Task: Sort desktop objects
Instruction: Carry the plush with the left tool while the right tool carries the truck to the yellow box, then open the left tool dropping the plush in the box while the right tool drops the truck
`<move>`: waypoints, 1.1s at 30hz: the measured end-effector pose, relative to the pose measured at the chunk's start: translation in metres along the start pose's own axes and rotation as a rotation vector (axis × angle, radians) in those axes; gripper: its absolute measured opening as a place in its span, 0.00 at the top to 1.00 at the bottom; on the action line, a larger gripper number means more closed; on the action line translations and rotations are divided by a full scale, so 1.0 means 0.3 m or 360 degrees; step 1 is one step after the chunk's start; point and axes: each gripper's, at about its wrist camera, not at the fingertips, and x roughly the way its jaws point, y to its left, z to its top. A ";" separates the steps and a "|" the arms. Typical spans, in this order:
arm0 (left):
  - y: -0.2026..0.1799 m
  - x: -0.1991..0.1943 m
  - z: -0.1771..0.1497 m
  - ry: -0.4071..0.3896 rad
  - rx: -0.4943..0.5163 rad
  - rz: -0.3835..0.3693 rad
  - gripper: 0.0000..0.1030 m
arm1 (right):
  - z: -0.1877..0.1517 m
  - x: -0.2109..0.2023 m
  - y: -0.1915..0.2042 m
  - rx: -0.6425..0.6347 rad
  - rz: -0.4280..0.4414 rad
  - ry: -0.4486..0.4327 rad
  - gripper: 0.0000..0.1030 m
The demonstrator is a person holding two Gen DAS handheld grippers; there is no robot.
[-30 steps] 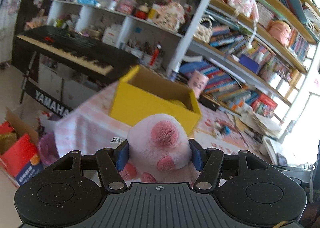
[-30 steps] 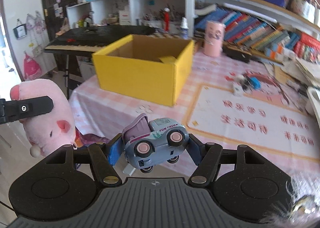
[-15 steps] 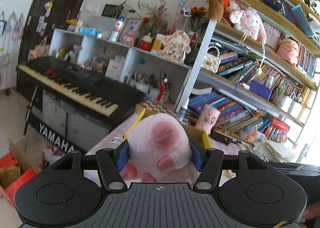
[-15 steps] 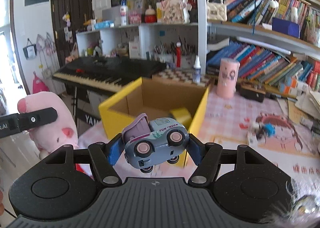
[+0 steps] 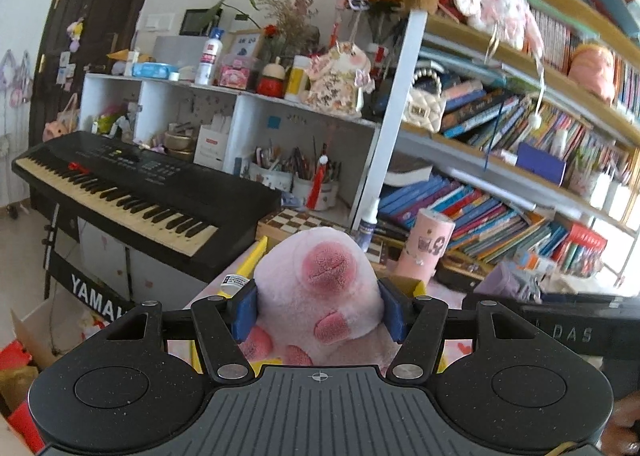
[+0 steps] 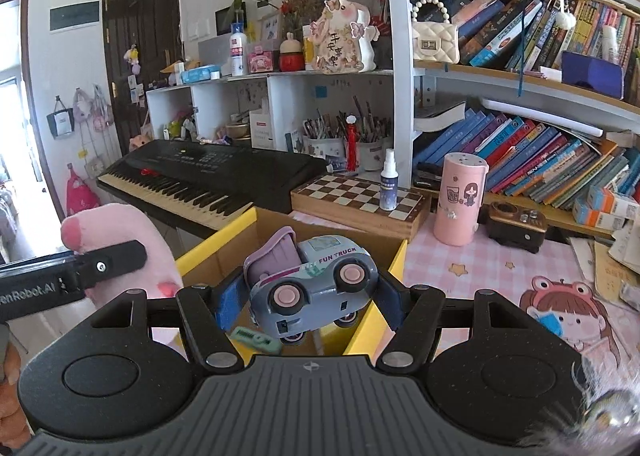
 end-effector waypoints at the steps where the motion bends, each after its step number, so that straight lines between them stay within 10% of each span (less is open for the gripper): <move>1: -0.012 0.023 -0.003 0.0015 0.0020 0.0012 0.41 | 0.004 0.016 -0.016 0.0004 0.0006 0.0003 0.38; 23: -0.148 0.425 -0.053 0.0357 0.0366 0.0270 0.50 | 0.042 0.378 -0.149 -0.0054 0.0232 0.0142 0.38; 33: -0.131 0.344 -0.092 0.0347 0.0428 0.0447 0.45 | -0.006 0.472 -0.144 -0.0173 0.0306 0.0269 0.38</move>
